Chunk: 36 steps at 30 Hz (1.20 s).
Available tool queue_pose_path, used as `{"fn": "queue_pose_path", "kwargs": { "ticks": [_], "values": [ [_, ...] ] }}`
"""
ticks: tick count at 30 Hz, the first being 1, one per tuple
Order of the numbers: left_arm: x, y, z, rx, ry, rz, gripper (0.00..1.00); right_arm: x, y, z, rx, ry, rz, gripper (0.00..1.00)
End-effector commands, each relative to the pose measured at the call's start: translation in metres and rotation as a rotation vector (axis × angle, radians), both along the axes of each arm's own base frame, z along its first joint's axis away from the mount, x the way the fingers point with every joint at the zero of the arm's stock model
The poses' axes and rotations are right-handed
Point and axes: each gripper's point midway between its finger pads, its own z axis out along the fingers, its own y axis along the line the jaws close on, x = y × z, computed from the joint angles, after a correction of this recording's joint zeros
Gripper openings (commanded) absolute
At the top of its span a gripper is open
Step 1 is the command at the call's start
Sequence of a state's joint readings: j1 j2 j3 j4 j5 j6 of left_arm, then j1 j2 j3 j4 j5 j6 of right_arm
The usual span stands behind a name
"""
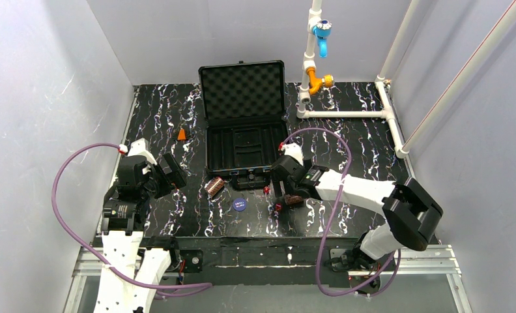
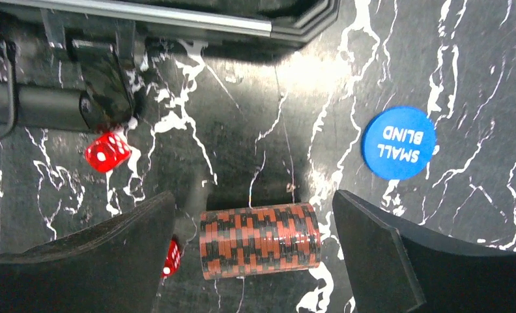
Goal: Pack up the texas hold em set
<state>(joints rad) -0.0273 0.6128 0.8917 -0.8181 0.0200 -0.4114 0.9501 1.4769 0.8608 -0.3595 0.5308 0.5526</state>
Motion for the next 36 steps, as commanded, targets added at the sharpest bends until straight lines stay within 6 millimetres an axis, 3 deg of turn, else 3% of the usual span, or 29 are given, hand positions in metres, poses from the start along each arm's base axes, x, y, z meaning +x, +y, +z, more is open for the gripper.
{"fn": "queue_pose_path", "kwargs": {
  "ticks": [1, 5, 10, 19, 23, 29, 36],
  "values": [
    [-0.002, 0.000, -0.003, 0.004, 0.011, -0.008, 0.99, -0.029, -0.012, -0.002, 0.019, 0.111, -0.003, 0.98],
    [-0.002, 0.000, -0.003, 0.005, 0.008, -0.007, 0.99, -0.056, -0.022, 0.003, 0.081, 0.178, 0.021, 0.98],
    [-0.002, 0.001, -0.003, 0.006, 0.008, -0.005, 0.99, -0.083, -0.031, -0.009, 0.096, 0.285, 0.020, 0.98],
    [-0.002, 0.002, -0.003, 0.009, 0.008, 0.000, 0.99, -0.076, -0.027, -0.021, 0.039, 0.279, 0.072, 0.96],
    [-0.003, 0.003, -0.002, 0.010, 0.002, 0.005, 0.99, -0.075, -0.026, -0.023, 0.032, 0.279, 0.080, 0.84],
    [-0.003, 0.003, -0.002, 0.010, 0.005, 0.005, 0.99, -0.074, -0.030, -0.014, 0.016, 0.276, 0.078, 0.48],
    [-0.001, 0.000, -0.005, 0.004, 0.019, -0.009, 0.99, -0.060, -0.004, 0.033, 0.102, 0.197, 0.170, 0.46]
  ]
}}
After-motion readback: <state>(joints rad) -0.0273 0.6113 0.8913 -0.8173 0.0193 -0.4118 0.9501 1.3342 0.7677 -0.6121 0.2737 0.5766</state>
